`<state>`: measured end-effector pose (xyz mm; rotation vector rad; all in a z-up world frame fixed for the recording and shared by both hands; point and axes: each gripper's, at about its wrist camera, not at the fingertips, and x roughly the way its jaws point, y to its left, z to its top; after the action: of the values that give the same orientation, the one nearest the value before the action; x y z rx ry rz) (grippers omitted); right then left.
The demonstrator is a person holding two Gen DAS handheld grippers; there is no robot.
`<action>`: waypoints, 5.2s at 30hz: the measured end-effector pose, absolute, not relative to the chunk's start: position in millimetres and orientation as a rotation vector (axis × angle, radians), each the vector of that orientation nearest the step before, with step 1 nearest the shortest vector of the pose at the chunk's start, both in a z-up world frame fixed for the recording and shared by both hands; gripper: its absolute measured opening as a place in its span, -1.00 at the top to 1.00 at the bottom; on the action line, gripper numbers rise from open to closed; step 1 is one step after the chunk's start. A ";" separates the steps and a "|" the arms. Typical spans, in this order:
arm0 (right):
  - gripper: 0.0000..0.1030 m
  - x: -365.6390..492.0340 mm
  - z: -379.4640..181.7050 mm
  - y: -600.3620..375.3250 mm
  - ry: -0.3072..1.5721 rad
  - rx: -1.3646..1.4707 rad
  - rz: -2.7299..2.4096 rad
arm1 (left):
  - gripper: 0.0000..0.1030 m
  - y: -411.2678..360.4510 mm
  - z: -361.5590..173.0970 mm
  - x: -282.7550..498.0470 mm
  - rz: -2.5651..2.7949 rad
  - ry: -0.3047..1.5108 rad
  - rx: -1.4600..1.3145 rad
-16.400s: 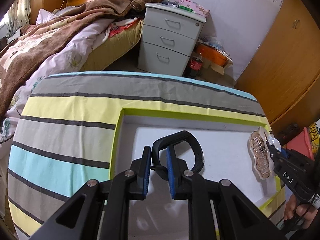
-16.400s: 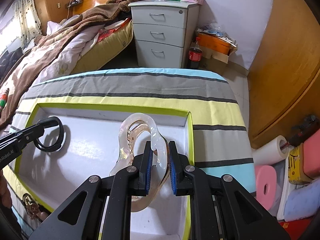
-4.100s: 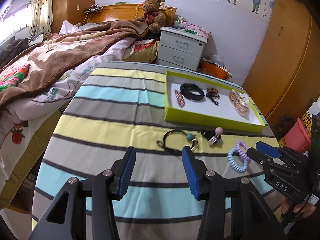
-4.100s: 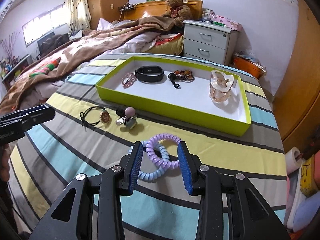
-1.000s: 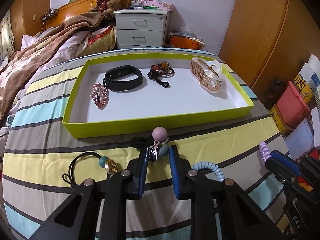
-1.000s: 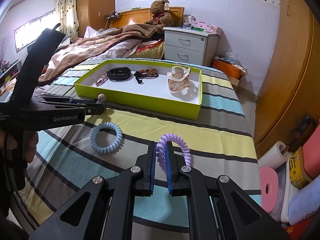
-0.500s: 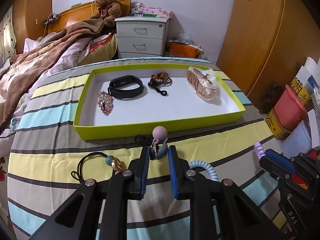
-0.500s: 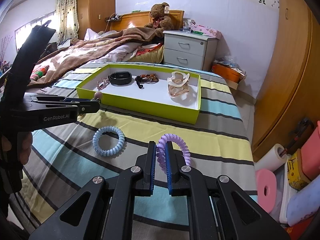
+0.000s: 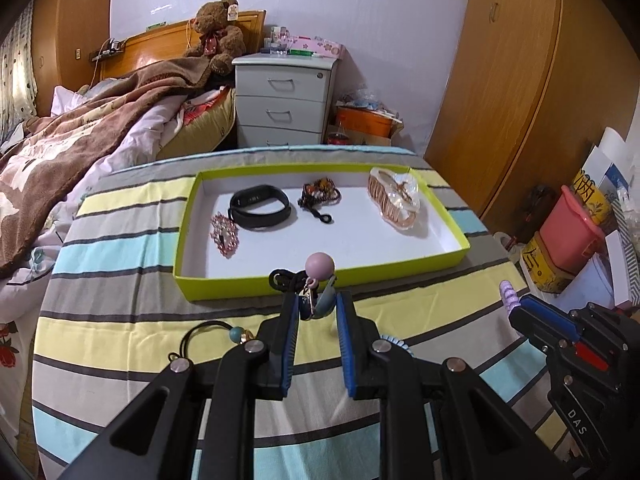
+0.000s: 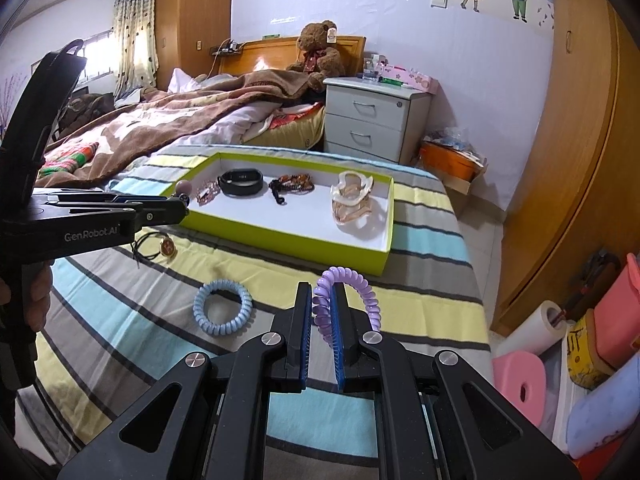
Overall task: Organize jewelry
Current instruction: 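Carry the pink-ball clip with the left tool while the right tool carries the purple coil into the box, then open the left tool over the box while the right tool releases the purple coil inside, then withdraw both open tools from the box toward the remaining hair ties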
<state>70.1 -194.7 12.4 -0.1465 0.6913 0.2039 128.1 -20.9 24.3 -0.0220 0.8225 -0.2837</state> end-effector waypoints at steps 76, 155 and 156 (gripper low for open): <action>0.81 256.2 -38.1 -123.8 0.864 -0.205 0.370 | 0.52 3.5 -24.7 230.6 -0.212 0.954 -0.049; 0.27 111.9 -9.1 -147.0 0.778 -0.123 0.289 | 0.12 48.7 23.3 85.0 -0.179 0.802 -0.091; 0.27 109.9 -13.2 -147.7 0.788 -0.120 0.288 | 0.10 51.1 20.6 82.7 -0.178 0.809 -0.094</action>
<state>109.9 -147.7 -13.2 -0.1204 0.7880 0.2876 82.7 51.1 20.6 -0.0942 0.8086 -0.1782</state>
